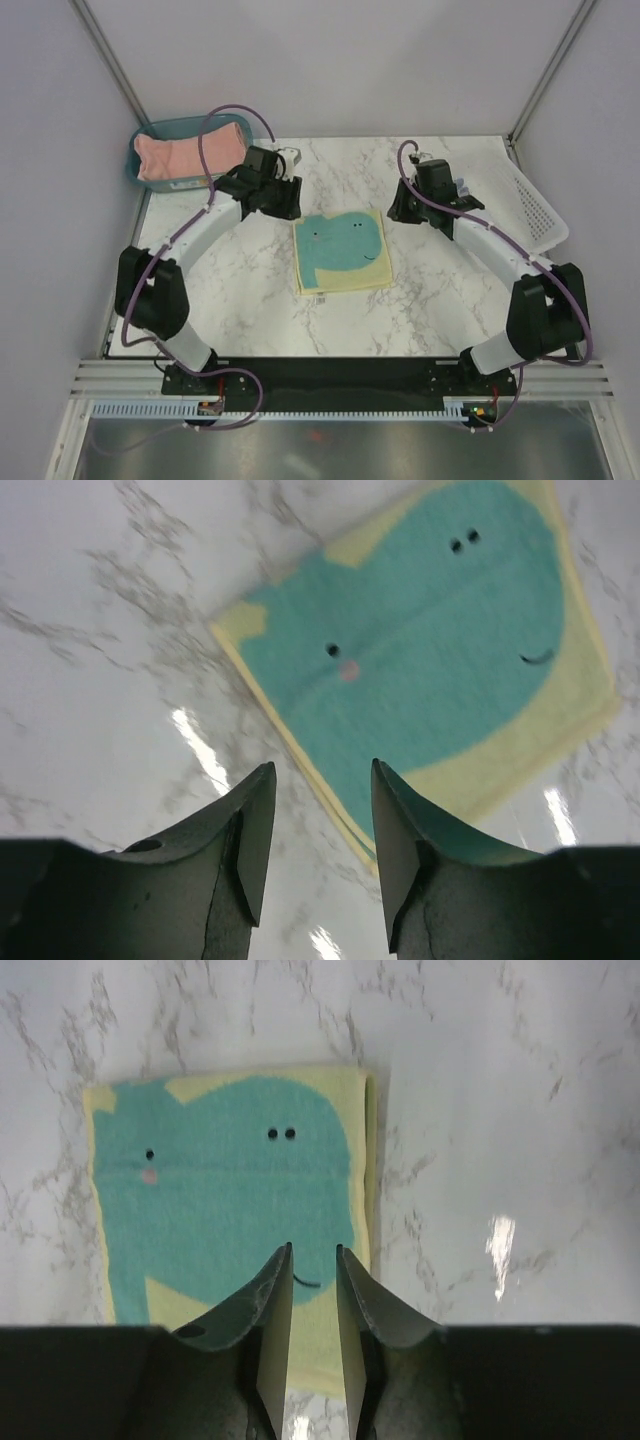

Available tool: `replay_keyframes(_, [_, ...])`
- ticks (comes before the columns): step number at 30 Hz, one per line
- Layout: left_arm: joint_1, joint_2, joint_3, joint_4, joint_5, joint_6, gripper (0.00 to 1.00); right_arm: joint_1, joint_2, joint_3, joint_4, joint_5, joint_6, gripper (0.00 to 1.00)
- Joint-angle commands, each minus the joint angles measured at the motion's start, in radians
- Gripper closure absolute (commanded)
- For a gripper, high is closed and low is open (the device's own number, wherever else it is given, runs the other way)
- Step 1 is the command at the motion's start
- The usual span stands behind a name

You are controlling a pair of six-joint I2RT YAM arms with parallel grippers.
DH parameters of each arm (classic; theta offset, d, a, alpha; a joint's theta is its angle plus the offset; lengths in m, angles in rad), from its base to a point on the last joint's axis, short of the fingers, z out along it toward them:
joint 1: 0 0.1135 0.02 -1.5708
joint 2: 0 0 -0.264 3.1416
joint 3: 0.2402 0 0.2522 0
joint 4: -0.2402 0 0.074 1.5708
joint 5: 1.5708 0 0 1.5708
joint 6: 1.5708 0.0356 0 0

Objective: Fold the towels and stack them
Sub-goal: Fold the towel

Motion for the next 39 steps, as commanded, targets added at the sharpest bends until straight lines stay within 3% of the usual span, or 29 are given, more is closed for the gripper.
replay_keyframes(1, [-0.061,-0.165,-0.219,0.089,0.070,-0.181,0.51,0.028,-0.081,-0.167,-0.047,-0.009,0.094,0.69])
replay_keyframes(4, [-0.115,-0.269,-0.418,0.147,0.038,-0.299,0.51,0.056,-0.122,-0.264,-0.043,-0.018,0.117,0.71])
replay_keyframes(8, [-0.138,-0.299,-0.512,0.161,0.071,-0.485,0.50,0.062,-0.184,-0.367,-0.033,-0.011,0.151,0.71])
replay_keyframes(13, [-0.184,-0.291,-0.618,0.256,0.071,-0.540,0.48,0.064,-0.175,-0.456,0.049,-0.078,0.169,0.70])
replay_keyframes(23, [-0.196,-0.296,-0.741,0.398,0.013,-0.683,0.43,0.064,-0.141,-0.540,0.175,-0.080,0.270,0.66])
replay_keyframes(33, [-0.199,-0.282,-0.761,0.419,-0.019,-0.717,0.41,0.065,-0.190,-0.616,0.232,-0.043,0.365,0.61])
replay_keyframes(39, [-0.213,-0.310,-0.769,0.416,-0.050,-0.746,0.42,0.065,-0.193,-0.640,0.258,-0.029,0.387,0.73])
